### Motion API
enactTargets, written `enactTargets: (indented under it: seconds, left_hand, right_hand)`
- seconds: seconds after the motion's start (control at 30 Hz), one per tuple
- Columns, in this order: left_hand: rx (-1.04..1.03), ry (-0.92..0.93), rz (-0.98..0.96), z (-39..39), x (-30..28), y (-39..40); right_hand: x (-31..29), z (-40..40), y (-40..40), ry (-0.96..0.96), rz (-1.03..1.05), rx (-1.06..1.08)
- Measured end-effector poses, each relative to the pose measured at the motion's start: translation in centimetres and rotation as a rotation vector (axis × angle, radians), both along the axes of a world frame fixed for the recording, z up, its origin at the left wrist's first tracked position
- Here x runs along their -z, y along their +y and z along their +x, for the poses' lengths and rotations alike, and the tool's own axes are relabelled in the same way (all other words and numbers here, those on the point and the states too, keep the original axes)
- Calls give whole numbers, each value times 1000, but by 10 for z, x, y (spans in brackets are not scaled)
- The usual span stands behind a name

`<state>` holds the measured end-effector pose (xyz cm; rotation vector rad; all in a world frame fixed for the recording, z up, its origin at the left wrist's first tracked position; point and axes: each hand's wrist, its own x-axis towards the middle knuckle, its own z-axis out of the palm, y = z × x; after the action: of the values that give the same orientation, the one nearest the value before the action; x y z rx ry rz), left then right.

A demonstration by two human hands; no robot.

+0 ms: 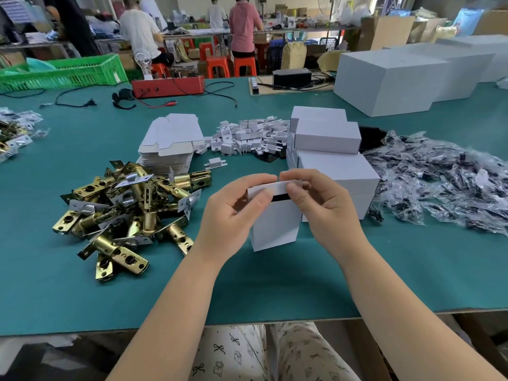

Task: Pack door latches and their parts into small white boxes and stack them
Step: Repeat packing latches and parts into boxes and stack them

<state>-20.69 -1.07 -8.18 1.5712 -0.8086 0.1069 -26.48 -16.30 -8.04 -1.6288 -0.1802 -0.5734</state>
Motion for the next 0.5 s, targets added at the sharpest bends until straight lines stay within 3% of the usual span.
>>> enactTargets:
  seconds: [0.27, 0.5]
  left_hand:
    - [8, -129, 90, 2, 0, 5]
    - [59, -20, 83, -1, 6, 5]
  right_hand:
    - [1, 1, -5, -6, -9, -35]
    - [10, -7, -7, -44, -319, 72]
